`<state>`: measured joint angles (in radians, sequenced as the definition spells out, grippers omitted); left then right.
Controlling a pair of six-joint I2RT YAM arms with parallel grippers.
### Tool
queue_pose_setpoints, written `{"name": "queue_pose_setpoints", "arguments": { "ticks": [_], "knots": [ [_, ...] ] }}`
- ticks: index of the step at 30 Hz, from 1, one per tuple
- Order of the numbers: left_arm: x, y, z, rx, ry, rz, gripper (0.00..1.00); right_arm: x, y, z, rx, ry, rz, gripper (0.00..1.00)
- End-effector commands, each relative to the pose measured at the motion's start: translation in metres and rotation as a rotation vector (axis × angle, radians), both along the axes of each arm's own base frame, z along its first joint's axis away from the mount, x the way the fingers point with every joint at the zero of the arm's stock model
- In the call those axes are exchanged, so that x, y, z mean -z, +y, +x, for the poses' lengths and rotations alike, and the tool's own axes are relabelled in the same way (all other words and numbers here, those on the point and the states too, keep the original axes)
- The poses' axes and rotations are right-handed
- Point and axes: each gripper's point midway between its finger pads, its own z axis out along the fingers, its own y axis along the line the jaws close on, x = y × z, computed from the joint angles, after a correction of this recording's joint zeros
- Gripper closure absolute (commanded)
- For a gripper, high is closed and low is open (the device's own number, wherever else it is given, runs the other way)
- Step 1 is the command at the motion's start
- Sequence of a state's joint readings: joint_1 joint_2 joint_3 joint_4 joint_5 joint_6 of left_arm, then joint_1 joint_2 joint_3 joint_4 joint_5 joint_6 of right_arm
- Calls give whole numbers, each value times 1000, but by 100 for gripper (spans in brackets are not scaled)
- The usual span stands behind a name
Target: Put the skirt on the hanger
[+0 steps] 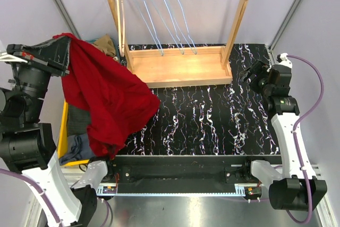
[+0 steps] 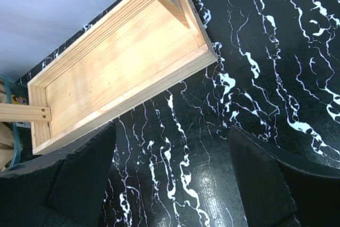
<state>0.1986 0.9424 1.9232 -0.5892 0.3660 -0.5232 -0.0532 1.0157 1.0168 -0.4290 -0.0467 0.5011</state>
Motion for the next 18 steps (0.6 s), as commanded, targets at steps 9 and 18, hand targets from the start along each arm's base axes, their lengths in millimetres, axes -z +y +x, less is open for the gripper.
{"name": "queue_pose_setpoints", "arguments": {
  "ticks": [9, 18],
  "knots": [
    [113, -10, 53, 136, 210, -94, 100, -10, 58, -27, -302, -37, -8, 11],
    [183, 47, 116, -144, 381, -175, 100, 38, 193, -84, -721, -67, -94, 12]
  ]
}}
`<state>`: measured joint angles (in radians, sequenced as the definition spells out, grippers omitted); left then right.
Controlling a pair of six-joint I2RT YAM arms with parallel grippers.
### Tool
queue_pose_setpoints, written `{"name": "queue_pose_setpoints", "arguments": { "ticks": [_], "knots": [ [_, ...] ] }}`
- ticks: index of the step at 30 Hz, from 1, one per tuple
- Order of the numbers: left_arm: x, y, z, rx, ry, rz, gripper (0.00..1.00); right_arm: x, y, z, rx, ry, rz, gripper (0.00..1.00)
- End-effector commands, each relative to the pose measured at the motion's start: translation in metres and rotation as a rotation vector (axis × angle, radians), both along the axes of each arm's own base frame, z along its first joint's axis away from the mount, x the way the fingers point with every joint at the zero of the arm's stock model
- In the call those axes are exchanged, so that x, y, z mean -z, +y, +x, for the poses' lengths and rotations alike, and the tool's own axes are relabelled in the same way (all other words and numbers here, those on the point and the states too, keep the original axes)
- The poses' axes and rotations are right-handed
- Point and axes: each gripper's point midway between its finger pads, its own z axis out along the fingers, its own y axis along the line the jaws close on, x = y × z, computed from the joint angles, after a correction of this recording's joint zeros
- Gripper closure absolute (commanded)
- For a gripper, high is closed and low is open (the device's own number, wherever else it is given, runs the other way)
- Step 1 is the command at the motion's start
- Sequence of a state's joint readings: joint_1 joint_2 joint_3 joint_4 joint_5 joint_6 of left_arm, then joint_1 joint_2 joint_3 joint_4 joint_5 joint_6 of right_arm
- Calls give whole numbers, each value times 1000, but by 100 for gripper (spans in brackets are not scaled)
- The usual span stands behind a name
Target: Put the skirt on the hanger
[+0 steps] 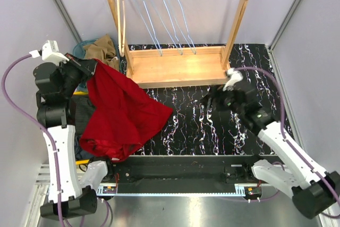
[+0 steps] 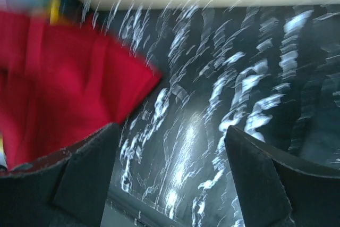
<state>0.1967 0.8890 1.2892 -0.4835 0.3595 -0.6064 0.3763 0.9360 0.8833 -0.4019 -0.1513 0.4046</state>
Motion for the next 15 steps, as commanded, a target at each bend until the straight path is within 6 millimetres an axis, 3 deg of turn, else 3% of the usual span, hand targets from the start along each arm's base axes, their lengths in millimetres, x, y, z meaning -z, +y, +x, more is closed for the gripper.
{"name": "queue_pose_setpoints", "arguments": {
  "ticks": [1, 3, 5, 6, 7, 8, 10, 11, 13, 14, 15],
  "knots": [
    [-16, 33, 18, -177, -71, 40, 100, 18, 59, -32, -203, -80, -38, 12],
    [-13, 48, 23, -256, -58, 43, 100, 20, 82, -44, -266, -122, -59, 10],
    [-12, 55, 28, -290, -53, 47, 100, 27, 120, -73, -397, -142, -93, 8],
    [-13, 57, 29, -298, -56, 48, 100, 23, 132, -76, -410, -171, -97, 8],
    [-10, 57, 33, -296, -48, 49, 100, 14, 156, -97, -489, -201, -85, 7],
    [-8, 57, 35, -290, -44, 48, 100, 22, 171, -102, -529, -203, -118, 7],
    [-4, 54, 38, -275, -35, 45, 100, 1, 200, -112, -569, -276, -92, 5],
    [2, 53, 40, -266, -25, 49, 100, 10, 219, -126, -623, -291, -121, 4],
    [8, 53, 40, -261, -13, 52, 100, -9, 244, -129, -636, -350, -78, 3],
    [12, 53, 41, -257, -5, 58, 100, 1, 257, -133, -666, -352, -106, 2],
    [13, 50, 41, -243, -1, 60, 100, -1, 266, -134, -680, -367, -98, 2]
  ]
}}
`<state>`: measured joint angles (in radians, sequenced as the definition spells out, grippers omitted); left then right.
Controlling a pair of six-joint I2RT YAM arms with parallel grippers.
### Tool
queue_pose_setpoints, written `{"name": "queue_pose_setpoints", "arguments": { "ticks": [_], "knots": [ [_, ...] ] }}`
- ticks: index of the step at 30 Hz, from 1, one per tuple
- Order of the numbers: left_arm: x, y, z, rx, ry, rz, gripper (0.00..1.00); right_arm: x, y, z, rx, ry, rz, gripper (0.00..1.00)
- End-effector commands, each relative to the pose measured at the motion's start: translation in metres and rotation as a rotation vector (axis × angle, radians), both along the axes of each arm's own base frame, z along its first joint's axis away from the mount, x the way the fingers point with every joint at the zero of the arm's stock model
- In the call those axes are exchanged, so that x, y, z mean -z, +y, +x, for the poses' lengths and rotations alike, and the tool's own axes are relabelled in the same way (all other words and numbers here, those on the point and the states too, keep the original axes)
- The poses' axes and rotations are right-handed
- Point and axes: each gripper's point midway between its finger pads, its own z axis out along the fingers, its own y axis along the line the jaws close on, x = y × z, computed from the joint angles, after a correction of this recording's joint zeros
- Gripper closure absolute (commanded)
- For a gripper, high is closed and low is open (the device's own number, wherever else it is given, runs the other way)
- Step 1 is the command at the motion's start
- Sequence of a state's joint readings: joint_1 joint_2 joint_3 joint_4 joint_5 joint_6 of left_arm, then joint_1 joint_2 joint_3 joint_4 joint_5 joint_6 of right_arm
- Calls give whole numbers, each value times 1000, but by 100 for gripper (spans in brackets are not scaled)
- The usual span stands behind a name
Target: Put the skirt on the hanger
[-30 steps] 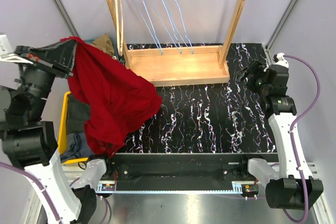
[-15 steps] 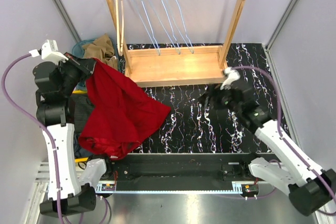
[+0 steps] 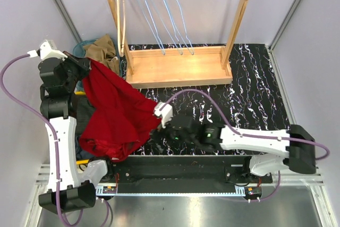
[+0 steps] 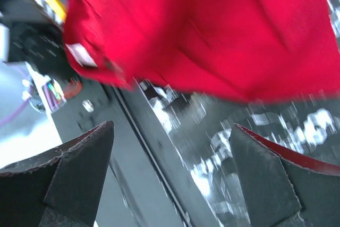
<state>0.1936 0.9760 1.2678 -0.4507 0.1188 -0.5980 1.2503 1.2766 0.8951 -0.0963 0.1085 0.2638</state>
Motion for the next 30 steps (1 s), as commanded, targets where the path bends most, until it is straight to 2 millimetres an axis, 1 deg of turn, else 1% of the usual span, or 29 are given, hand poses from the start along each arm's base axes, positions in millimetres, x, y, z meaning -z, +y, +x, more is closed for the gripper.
{"name": "queue_pose_setpoints", "arguments": {
  "ticks": [1, 2, 3, 4, 5, 7, 8, 10, 14, 16, 18, 20, 21, 22, 23, 24, 25, 26, 28, 30],
  "knots": [
    [-13, 2, 6, 2, -72, 51, 100, -60, 58, 11, -22, -168, 159, 2],
    [-11, 2, 6, 7, -66, 51, 100, -45, 69, 10, -42, -161, 127, 2],
    [-10, 1, 6, 14, -63, 51, 100, -43, 75, 9, -56, -160, 123, 2],
    [-9, 0, 6, 17, -63, 52, 100, -45, 83, 9, -64, -165, 126, 2],
    [-9, -1, 5, 22, -63, 53, 100, -32, 91, 8, -85, -157, 102, 3],
    [-10, 0, 4, 20, -67, 57, 100, -29, 101, 8, -97, -156, 97, 5],
    [-11, 0, 4, 19, -69, 60, 100, -19, 105, 8, -104, -151, 77, 6],
    [-13, 0, 3, 17, -73, 60, 100, -12, 108, 7, -115, -145, 61, 8],
    [-15, 0, 4, 21, -74, 65, 100, -1, 108, -8, -192, -122, 40, 9],
    [-16, 0, 6, 21, -74, 67, 100, 4, 108, -11, -208, -120, 21, 7],
    [-15, -1, 7, 27, -72, 65, 100, 7, 109, -11, -207, -123, 5, 8],
    [-18, -1, 7, 29, -76, 64, 100, 18, 111, -8, -201, -125, -24, 9],
    [-17, 0, 8, 27, -73, 66, 100, 16, 114, -7, -201, -133, -24, 10],
    [-19, 0, 8, 26, -77, 68, 100, 24, 115, -5, -199, -130, -41, 13],
    [-20, -1, 9, 30, -79, 70, 100, 27, 117, -3, -195, -132, -52, 15],
    [-21, -1, 9, 31, -81, 71, 100, 25, 120, -1, -186, -136, -51, 18],
    [-23, -2, 8, 38, -84, 71, 100, 32, 119, 3, -166, -138, -72, 26],
    [-23, -3, 9, 43, -84, 72, 100, 32, 119, 6, -151, -143, -77, 29],
    [-24, -4, 10, 51, -84, 77, 100, 34, 118, 12, -117, -153, -89, 39],
    [-23, -5, 11, 62, -82, 79, 100, 35, 111, 22, -56, -173, -109, 60]
  ]
}}
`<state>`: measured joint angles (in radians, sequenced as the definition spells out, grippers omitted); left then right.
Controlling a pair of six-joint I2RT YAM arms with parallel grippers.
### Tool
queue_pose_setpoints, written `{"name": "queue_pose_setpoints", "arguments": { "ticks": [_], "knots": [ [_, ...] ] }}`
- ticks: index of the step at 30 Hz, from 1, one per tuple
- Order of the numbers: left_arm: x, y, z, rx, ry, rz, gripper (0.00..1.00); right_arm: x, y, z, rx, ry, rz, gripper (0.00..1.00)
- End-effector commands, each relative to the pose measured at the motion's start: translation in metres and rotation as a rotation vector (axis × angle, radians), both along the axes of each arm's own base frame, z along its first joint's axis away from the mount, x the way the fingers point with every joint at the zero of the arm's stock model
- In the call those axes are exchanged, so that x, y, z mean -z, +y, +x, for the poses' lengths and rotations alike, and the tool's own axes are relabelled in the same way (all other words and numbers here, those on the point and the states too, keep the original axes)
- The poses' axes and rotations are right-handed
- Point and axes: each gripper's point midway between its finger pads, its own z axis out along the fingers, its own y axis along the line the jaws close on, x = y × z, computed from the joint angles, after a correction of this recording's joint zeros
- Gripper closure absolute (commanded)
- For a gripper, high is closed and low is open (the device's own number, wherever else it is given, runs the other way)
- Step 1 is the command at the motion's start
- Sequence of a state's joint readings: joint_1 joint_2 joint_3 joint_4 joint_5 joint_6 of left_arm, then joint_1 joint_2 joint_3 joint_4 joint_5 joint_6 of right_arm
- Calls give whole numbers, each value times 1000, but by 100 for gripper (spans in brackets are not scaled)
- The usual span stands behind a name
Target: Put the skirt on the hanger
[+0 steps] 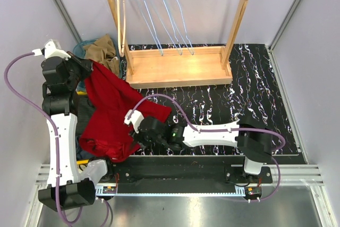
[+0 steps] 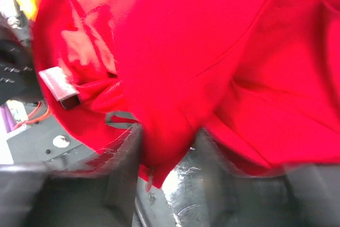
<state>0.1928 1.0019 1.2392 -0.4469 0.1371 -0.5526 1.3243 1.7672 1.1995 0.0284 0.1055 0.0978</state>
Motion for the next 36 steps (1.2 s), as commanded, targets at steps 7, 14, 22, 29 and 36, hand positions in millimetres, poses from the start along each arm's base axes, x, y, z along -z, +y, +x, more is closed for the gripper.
{"name": "queue_pose_setpoints", "arguments": {
  "ticks": [7, 14, 22, 29, 36],
  "knots": [
    [-44, -22, 11, 150, -126, 40, 100, -32, -53, 63, 385, -222, -49, 100],
    [-31, -67, 19, 380, -99, 76, 100, -54, -139, 95, 667, -248, -38, 100],
    [-6, -142, 23, 551, -71, 127, 100, -83, -242, 95, 882, -213, 53, 100],
    [69, -186, 43, 628, 95, 110, 91, -42, -296, 91, 1025, -86, 19, 100],
    [110, -180, 33, 527, 237, 171, 27, 8, -313, 95, 1185, 48, -74, 100]
  ]
}}
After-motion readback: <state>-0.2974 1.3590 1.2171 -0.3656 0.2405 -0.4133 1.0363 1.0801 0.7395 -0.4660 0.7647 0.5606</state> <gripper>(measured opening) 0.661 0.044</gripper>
